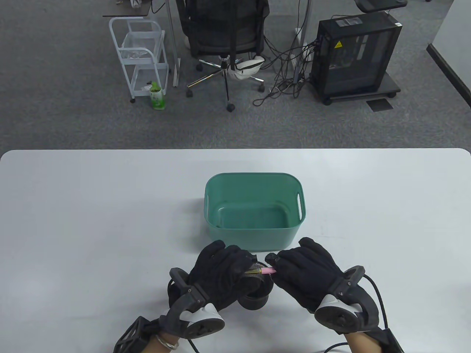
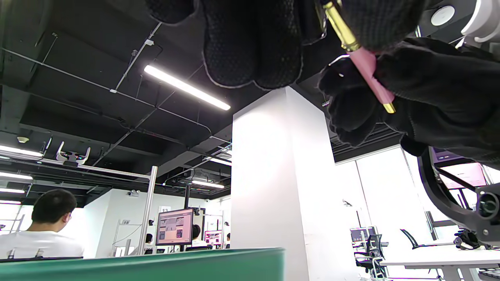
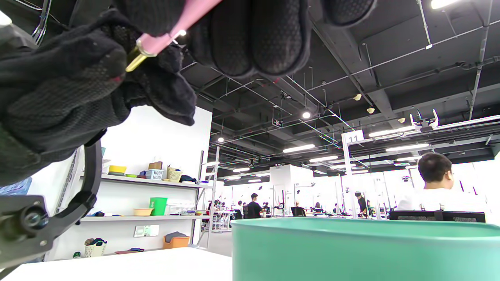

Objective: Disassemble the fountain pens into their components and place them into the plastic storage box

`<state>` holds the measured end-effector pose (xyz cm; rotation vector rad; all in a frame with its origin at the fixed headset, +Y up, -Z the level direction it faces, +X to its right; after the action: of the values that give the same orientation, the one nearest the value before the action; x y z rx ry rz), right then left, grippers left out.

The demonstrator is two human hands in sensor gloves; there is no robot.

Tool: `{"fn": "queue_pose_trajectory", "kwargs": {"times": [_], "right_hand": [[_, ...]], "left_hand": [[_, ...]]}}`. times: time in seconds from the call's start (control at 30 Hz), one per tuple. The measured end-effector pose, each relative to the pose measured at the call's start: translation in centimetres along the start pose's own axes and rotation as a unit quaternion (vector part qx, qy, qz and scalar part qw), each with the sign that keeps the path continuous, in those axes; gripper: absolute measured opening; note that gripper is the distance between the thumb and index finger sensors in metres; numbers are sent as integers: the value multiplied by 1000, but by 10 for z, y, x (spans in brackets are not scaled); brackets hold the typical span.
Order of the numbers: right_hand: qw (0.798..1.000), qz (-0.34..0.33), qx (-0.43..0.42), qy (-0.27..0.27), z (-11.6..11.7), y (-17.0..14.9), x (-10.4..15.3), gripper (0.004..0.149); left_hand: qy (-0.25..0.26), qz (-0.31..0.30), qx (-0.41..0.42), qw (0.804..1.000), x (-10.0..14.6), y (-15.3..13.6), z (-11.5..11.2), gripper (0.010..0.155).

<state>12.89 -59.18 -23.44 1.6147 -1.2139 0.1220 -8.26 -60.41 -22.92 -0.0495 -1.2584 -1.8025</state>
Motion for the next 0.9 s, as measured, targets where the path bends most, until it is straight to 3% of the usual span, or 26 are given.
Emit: {"fn": "queue_pose_trajectory", "kwargs": {"times": [0.17,0.9], "right_hand": [[1000,0,1,1,0,0,0,44],[1000,-2,-1,3,1,1,0,44]], "left_hand": [[4,0,-1,1000,0,1,0,46],[5,1,7,1000,0,-1,0,47]]}}
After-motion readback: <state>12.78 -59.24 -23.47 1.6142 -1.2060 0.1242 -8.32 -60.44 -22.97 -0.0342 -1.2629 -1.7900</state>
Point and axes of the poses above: the tracker on the back of each hand, its own y axis roughly to the thumb side, its own x axis roughly from the fingertips to the wrist, z = x × y, the point moved 3 cm from there along -x, roughly from the wrist to the fingertips, and after that the axes turned 1 degree about z, right-handed, at the moved point
